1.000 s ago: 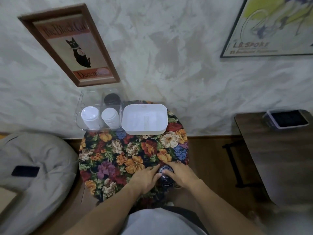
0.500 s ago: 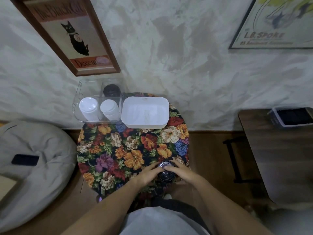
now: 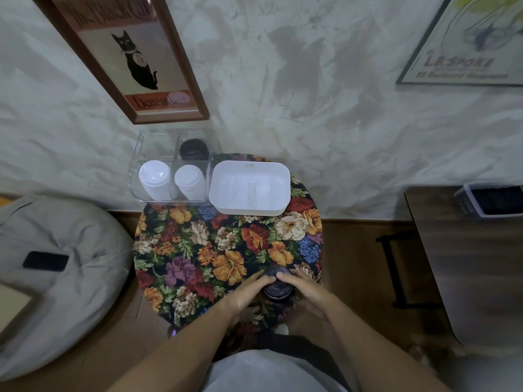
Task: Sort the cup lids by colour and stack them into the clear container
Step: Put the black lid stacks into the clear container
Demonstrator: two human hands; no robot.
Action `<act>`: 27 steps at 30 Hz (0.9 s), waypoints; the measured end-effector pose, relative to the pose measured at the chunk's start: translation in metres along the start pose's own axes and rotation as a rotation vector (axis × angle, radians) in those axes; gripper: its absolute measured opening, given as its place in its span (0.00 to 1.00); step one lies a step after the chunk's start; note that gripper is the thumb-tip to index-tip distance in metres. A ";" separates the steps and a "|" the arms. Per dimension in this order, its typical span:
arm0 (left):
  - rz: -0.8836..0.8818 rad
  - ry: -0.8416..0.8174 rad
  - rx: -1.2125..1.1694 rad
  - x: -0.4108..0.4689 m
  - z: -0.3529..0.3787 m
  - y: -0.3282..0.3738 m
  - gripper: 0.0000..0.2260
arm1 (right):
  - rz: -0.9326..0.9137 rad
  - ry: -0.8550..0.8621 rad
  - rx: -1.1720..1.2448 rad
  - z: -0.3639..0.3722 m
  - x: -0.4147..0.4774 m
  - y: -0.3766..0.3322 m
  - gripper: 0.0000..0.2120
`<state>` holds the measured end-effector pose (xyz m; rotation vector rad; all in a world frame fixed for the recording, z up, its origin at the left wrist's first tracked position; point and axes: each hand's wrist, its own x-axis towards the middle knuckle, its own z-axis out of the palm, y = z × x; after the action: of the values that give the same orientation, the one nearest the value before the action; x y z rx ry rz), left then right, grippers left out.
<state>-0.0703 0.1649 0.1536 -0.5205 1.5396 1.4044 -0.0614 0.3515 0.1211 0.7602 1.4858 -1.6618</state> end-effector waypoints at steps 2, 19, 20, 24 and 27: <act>0.012 0.020 -0.025 -0.002 -0.006 0.007 0.29 | -0.003 -0.026 0.050 0.010 0.000 -0.012 0.41; 0.468 0.187 -0.194 -0.040 -0.142 0.139 0.25 | -0.469 -0.065 -0.237 0.124 0.018 -0.209 0.41; 0.488 0.190 -0.175 -0.043 -0.153 0.148 0.28 | -0.491 -0.054 -0.247 0.132 0.021 -0.220 0.41; 0.524 0.257 -0.086 -0.046 -0.202 0.181 0.36 | -0.549 -0.049 -0.262 0.164 0.038 -0.262 0.38; 0.541 0.294 0.055 -0.050 -0.239 0.211 0.26 | -0.549 -0.046 -0.277 0.186 0.057 -0.294 0.42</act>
<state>-0.3054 -0.0181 0.2781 -0.2926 2.0559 1.7361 -0.3297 0.1670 0.2562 0.1636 1.9562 -1.7817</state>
